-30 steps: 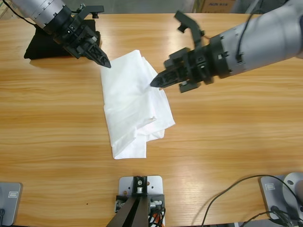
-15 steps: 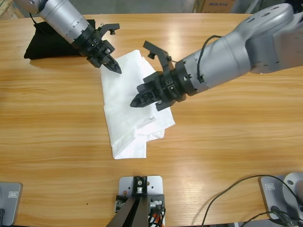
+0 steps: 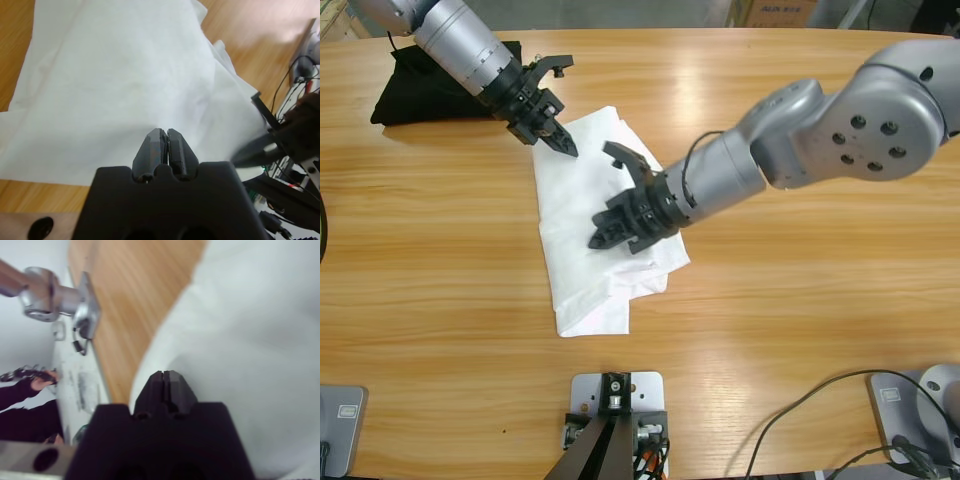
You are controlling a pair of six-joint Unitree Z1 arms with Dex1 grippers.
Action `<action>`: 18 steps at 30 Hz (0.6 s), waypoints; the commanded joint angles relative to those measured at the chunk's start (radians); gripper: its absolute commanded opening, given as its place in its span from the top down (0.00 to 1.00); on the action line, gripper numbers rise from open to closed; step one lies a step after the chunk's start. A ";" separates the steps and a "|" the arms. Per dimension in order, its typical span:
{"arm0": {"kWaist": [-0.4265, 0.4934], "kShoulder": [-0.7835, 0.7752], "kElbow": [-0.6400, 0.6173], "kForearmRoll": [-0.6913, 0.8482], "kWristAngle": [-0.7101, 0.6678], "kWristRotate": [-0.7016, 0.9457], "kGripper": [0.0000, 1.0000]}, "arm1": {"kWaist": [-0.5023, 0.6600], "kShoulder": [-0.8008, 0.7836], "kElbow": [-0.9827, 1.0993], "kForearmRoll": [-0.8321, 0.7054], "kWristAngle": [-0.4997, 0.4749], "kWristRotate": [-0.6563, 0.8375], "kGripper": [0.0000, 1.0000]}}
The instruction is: Fold clothes
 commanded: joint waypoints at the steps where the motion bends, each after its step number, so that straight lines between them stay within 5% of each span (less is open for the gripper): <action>1: 0.003 0.109 -0.037 -0.018 -0.005 -0.058 1.00 | -0.013 -0.006 0.109 0.031 -0.141 0.015 1.00; 18: 0.003 0.190 -0.119 -0.017 0.063 -0.163 1.00 | -0.021 -0.001 0.191 0.035 -0.247 0.032 1.00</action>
